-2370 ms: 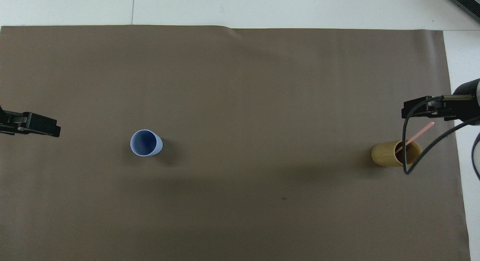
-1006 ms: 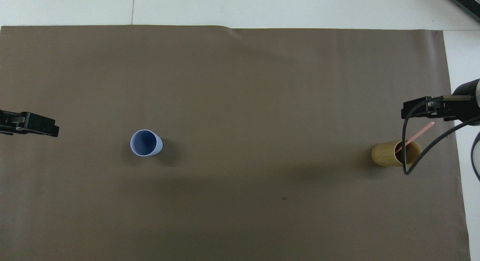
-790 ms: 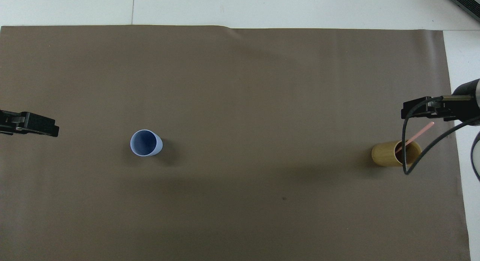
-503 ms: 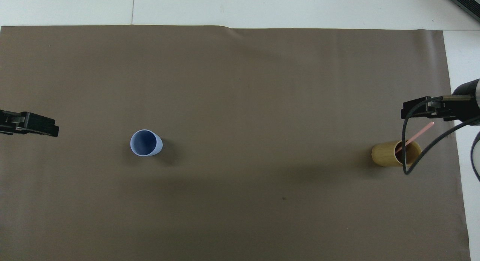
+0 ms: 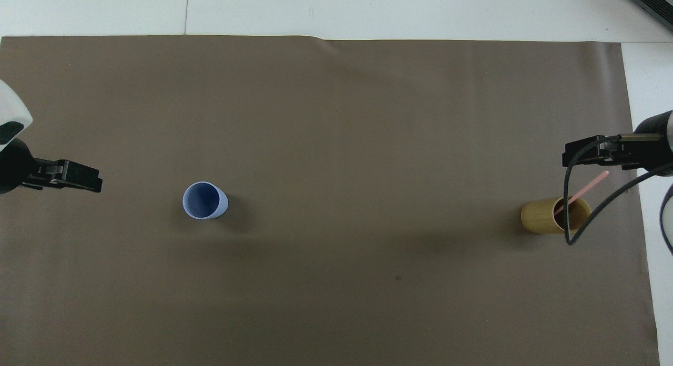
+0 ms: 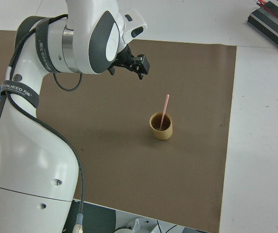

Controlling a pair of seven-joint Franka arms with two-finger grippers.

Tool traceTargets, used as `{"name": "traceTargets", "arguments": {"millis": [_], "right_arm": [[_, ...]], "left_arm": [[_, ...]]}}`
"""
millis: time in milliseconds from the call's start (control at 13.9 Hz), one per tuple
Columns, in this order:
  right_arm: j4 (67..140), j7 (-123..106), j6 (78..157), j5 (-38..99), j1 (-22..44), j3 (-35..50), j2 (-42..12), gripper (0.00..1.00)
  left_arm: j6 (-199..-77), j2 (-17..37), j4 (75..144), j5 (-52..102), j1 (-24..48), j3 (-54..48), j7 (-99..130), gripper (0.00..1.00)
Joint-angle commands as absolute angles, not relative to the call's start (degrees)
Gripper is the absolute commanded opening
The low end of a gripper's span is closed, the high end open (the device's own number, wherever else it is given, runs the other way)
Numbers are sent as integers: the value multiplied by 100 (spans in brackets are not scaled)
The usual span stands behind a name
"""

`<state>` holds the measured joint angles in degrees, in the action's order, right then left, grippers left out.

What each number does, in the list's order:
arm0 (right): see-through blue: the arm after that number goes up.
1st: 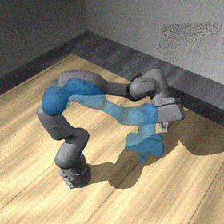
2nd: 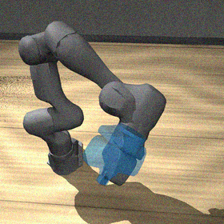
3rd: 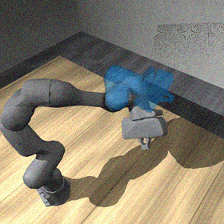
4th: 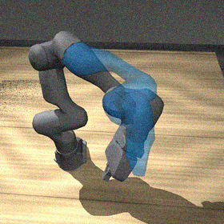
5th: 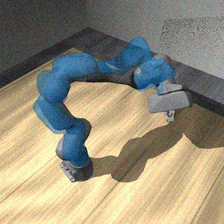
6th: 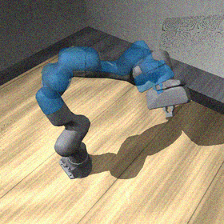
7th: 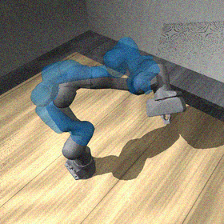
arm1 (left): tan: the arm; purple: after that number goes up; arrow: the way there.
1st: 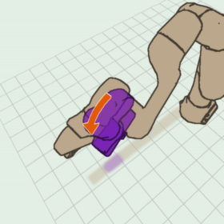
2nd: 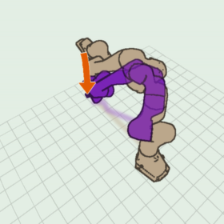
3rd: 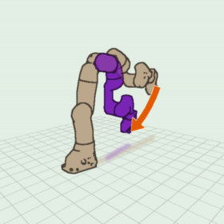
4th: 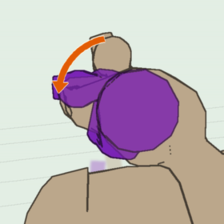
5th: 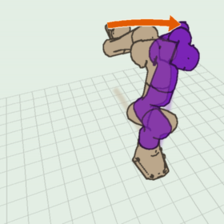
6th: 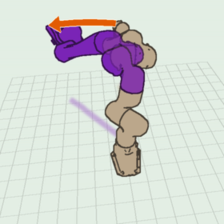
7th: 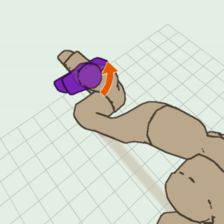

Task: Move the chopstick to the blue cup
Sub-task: 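Reach the left gripper to the blue cup and grasp its rim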

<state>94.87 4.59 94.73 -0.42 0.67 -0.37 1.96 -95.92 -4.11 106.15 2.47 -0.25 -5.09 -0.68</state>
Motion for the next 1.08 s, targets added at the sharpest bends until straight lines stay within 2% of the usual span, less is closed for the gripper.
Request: {"name": "traceTargets", "arguments": {"millis": [0,144,431,575,1006], "right_arm": [[9633,299,9527,114,44,-44,316,100],[9633,290,9501,123,44,-44,325,100],[9633,290,9510,114,26,-44,325,100],[9642,290,9510,114,26,-44,334,100],[9642,308,9527,106,-35,-53,316,100]], "left_arm": [[-10447,-756,11660,281,445,-483,735,100],[-11185,-607,12005,281,615,-483,852,100],[-11478,-405,12295,281,641,-483,1028,100],[-12012,-159,12480,281,799,-483,1352,100],[-12296,114,12480,325,738,-483,1441,100]]}}
